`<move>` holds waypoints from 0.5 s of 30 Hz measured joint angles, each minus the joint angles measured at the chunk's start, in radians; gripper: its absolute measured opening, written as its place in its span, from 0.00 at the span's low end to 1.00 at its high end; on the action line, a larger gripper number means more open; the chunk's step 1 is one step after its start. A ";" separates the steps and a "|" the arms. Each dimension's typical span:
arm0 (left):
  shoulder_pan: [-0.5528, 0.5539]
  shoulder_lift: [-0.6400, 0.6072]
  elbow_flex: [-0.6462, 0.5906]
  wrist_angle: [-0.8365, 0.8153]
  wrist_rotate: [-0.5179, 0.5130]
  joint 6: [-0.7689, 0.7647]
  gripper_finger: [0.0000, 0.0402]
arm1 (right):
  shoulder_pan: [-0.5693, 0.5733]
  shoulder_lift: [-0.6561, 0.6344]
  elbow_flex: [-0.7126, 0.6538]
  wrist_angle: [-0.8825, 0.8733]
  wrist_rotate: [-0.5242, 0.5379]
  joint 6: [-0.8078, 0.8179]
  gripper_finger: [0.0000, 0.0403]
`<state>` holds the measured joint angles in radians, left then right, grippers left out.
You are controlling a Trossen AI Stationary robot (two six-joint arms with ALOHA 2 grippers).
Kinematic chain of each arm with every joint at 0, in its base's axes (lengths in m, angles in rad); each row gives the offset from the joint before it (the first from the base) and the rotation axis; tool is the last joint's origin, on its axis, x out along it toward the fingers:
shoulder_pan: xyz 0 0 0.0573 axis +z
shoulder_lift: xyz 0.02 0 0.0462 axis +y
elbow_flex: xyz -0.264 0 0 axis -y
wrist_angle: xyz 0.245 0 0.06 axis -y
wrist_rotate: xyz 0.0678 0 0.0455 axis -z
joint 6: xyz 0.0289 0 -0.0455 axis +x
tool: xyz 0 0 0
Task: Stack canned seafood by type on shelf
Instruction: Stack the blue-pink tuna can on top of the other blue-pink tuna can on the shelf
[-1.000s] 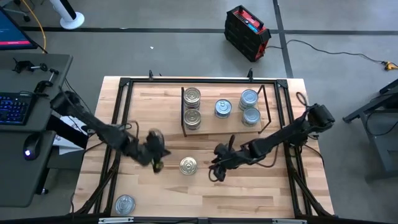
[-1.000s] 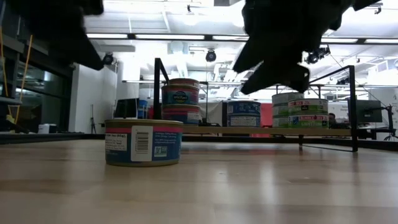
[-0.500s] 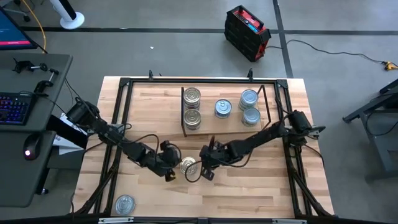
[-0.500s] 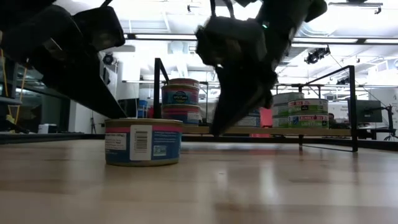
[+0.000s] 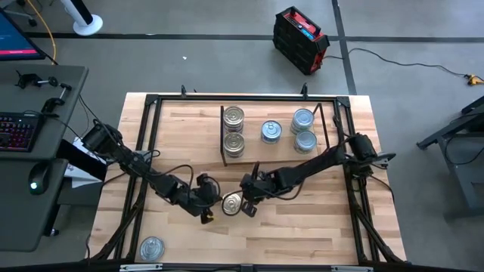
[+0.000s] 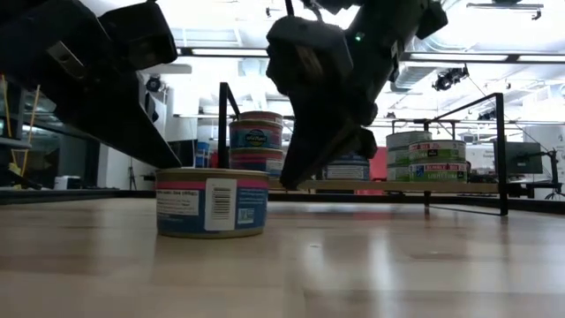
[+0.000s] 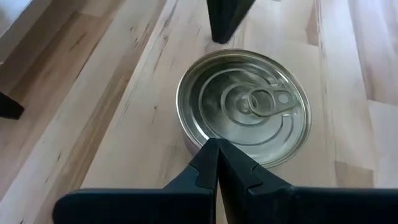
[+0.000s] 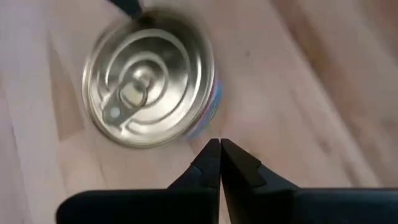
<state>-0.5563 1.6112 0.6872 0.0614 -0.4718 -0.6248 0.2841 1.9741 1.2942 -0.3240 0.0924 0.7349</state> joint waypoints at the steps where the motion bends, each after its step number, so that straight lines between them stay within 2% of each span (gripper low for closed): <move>1: -0.003 0.000 0.000 0.005 0.000 0.010 0.00 | 0.003 0.005 0.000 0.000 -0.018 0.001 0.00; 7: -0.027 -0.035 0.002 0.019 0.017 0.082 0.00 | 0.029 0.038 -0.001 0.027 -0.037 0.044 0.00; 15: -0.039 -0.005 0.002 0.027 0.038 0.310 0.00 | 0.044 0.038 0.000 0.090 -0.025 0.033 0.00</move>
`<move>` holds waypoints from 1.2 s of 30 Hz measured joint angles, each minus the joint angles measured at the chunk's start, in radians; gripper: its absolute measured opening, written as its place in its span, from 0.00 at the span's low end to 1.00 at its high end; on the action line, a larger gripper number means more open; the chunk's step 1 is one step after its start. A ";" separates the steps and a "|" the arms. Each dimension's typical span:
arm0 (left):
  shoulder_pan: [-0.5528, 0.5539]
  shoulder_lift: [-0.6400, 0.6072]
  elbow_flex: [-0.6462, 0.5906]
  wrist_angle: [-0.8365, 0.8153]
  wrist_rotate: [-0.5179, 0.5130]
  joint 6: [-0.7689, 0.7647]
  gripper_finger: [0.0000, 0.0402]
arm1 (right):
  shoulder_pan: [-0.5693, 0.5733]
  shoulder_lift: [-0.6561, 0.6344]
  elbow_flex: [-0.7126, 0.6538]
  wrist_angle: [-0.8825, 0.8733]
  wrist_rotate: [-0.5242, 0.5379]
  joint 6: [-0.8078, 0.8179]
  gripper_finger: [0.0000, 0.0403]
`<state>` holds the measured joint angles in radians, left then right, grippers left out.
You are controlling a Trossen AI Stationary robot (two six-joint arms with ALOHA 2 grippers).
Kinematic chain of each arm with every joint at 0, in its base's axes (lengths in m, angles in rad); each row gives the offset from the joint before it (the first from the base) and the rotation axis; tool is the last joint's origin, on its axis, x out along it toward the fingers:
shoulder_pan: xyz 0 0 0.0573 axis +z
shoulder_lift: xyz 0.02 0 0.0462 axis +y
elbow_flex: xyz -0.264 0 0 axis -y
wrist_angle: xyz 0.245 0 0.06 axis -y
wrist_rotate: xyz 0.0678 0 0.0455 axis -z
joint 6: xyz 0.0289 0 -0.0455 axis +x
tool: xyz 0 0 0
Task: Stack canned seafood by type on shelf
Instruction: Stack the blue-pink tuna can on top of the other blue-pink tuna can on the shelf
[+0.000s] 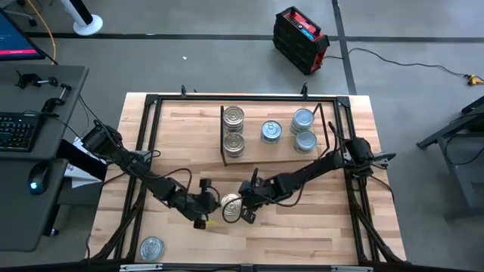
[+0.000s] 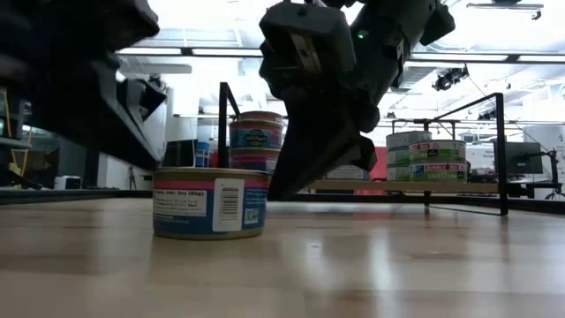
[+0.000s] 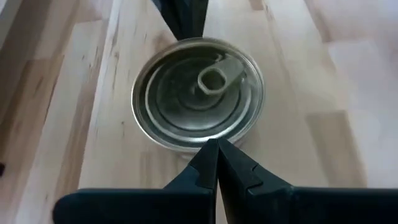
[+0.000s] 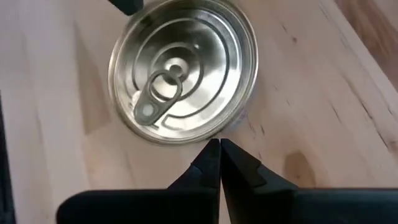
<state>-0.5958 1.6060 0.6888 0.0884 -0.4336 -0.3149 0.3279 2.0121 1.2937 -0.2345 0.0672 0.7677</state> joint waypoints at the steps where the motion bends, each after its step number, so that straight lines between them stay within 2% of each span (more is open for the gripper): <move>1: 0.002 0.011 0.000 0.011 -0.003 0.019 0.00 | 0.000 0.000 0.000 -0.001 0.003 -0.001 0.00; 7: 0.008 0.056 0.001 0.106 0.011 0.019 0.00 | 0.000 0.000 -0.001 -0.021 0.026 0.017 0.00; 12: 0.008 0.056 0.002 0.097 0.013 -0.005 0.00 | 0.000 0.000 0.010 -0.033 0.019 0.013 0.00; 19: 0.005 0.058 0.002 0.058 0.011 -0.006 0.00 | 0.019 -0.006 0.152 -0.180 -0.059 -0.075 0.00; 23: 0.008 0.062 -0.001 0.050 0.010 -0.006 0.00 | 0.027 -0.008 0.212 -0.217 -0.044 -0.139 0.00; 36: 0.016 0.059 0.000 0.084 0.012 -0.009 0.00 | 0.009 -0.006 0.233 -0.180 -0.037 -0.209 0.00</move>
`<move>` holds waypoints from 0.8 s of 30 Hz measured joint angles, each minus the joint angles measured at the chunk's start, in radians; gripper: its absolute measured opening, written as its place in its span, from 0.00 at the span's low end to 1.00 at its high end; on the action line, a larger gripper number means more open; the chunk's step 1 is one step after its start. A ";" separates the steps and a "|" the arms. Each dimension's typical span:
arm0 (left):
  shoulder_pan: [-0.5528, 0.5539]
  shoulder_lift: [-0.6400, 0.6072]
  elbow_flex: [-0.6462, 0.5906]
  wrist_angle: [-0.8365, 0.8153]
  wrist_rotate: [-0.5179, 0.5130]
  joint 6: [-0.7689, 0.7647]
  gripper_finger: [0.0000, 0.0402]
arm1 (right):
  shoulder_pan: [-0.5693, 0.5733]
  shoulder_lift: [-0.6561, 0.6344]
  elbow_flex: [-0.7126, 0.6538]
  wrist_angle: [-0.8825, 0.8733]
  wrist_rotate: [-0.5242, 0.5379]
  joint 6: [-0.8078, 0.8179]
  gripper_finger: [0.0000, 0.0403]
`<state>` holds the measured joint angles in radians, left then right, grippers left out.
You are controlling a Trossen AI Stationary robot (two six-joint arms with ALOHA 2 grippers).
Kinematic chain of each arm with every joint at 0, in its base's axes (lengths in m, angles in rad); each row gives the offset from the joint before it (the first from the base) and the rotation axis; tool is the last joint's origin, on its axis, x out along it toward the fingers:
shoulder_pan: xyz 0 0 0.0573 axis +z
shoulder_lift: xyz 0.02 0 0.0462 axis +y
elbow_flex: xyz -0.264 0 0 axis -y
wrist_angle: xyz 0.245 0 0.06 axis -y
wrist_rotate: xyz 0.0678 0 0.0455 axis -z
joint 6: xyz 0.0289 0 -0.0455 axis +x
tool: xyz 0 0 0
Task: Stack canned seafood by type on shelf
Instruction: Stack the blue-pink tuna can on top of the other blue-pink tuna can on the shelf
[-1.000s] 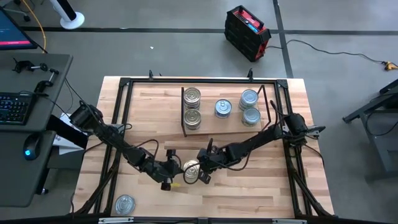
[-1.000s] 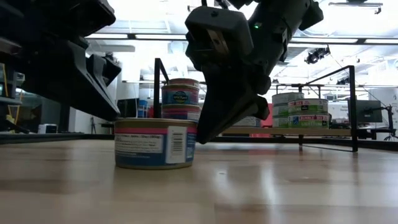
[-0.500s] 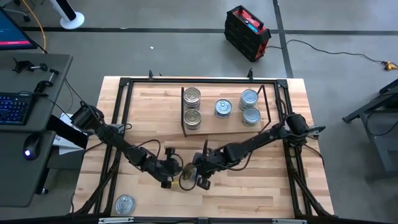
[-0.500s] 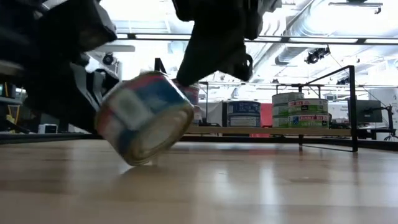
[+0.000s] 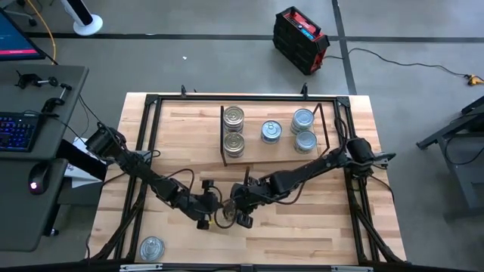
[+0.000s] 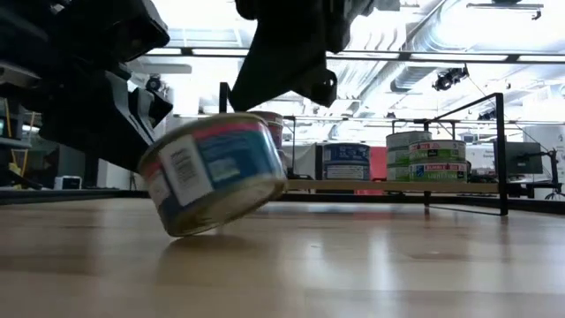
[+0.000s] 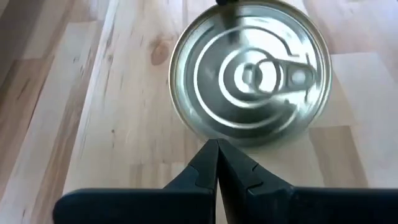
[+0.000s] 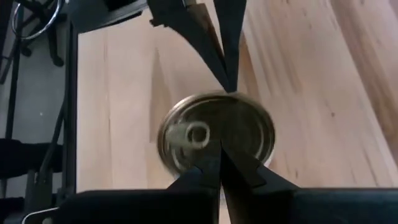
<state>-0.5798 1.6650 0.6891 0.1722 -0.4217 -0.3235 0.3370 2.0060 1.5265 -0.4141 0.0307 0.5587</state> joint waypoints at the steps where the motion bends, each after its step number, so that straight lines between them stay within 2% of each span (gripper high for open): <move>1: 0.004 0.000 0.000 -0.002 0.001 -0.004 0.00 | -0.004 0.001 0.000 0.001 0.000 -0.002 0.00; 8: 0.031 0.000 0.000 -0.013 0.002 -0.006 0.00 | -0.034 0.006 -0.002 0.022 0.008 -0.024 0.00; 13: 0.035 -0.025 0.001 -0.026 0.002 -0.056 0.00 | -0.044 -0.015 -0.002 -0.066 -0.012 -0.027 0.00; 18: 0.034 -0.062 0.007 0.005 0.002 -0.073 0.00 | 0.001 -0.009 -0.003 -0.219 -0.053 -0.052 0.00; 24: 0.037 -0.052 0.007 0.039 0.026 0.023 0.00 | 0.058 0.041 -0.003 -0.216 -0.057 -0.088 0.00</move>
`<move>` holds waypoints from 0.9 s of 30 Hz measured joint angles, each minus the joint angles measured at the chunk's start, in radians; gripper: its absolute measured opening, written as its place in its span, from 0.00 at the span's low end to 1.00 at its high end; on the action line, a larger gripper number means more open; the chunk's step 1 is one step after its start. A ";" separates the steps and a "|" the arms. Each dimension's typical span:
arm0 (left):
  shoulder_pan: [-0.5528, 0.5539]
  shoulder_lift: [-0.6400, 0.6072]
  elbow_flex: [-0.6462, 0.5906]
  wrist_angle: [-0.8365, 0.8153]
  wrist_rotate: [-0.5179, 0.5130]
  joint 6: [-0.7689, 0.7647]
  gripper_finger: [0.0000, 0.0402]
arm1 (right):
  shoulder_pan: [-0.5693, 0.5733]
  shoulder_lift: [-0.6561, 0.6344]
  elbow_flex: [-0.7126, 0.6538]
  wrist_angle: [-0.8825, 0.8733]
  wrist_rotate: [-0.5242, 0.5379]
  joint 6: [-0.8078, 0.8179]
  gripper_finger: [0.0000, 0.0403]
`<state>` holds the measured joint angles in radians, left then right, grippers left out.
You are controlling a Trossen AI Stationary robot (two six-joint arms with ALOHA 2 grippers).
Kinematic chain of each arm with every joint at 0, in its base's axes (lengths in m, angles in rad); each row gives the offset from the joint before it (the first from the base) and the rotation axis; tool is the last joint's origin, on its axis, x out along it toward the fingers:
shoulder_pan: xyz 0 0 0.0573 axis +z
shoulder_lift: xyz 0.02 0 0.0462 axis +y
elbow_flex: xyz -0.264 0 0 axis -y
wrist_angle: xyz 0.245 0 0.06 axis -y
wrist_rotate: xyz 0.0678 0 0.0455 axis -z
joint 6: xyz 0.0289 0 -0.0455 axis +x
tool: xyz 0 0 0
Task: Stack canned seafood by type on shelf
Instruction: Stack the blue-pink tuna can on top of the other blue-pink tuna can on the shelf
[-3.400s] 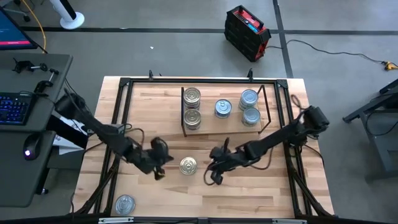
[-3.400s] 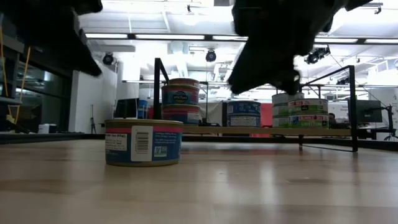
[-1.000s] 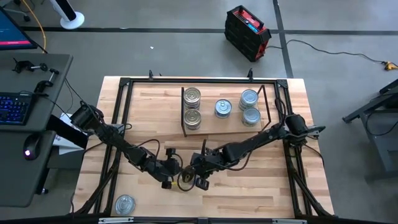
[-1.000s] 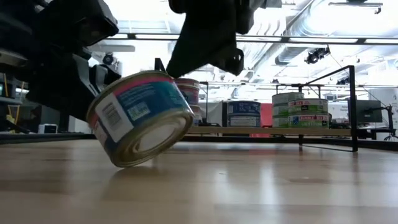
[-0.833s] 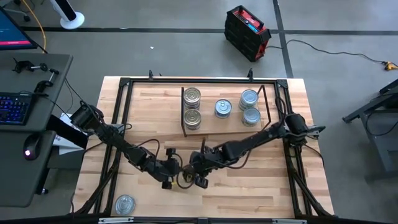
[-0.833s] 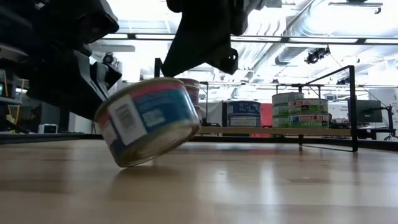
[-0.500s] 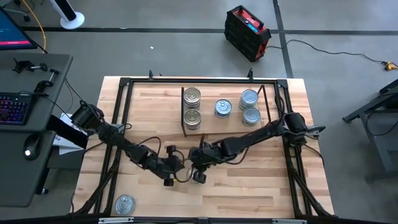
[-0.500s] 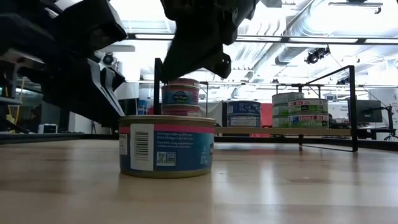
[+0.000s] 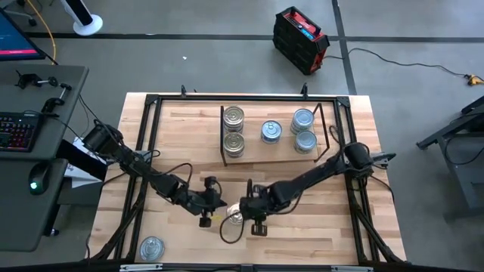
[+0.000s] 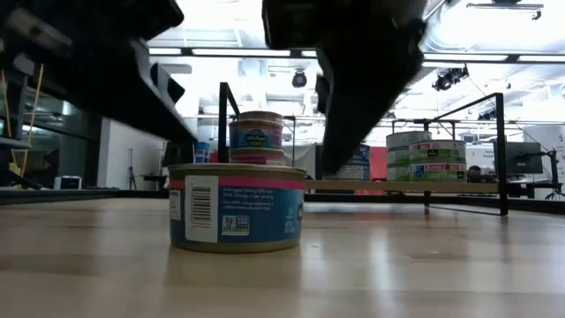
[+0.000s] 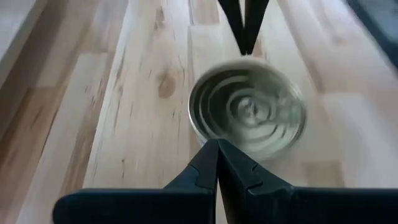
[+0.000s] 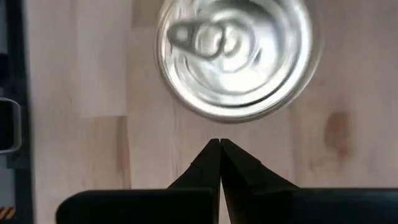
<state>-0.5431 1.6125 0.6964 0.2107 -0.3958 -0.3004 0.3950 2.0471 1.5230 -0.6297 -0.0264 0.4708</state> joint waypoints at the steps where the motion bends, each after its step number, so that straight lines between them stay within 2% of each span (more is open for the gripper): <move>1: 0.000 0.006 0.000 -0.002 0.004 0.016 0.00 | 0.005 0.015 0.000 0.004 -0.001 0.000 0.00; 6: 0.000 0.046 0.000 0.032 0.035 0.075 0.00 | 0.012 0.068 0.000 0.024 0.000 0.031 0.00; 13: 0.000 0.088 -0.001 0.115 0.047 0.087 0.00 | 0.011 0.070 0.000 0.055 0.023 0.045 0.00; 22: -0.007 0.087 0.046 0.116 0.034 0.086 0.00 | 0.011 0.070 0.000 0.055 0.025 0.048 0.00; 27: 0.021 0.089 0.044 0.049 0.058 0.119 0.00 | 0.010 0.070 0.000 0.088 0.030 0.047 0.00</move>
<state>-0.5220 1.7020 0.7403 0.2595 -0.3378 -0.1810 0.4049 2.1170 1.5227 -0.5418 0.0034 0.5176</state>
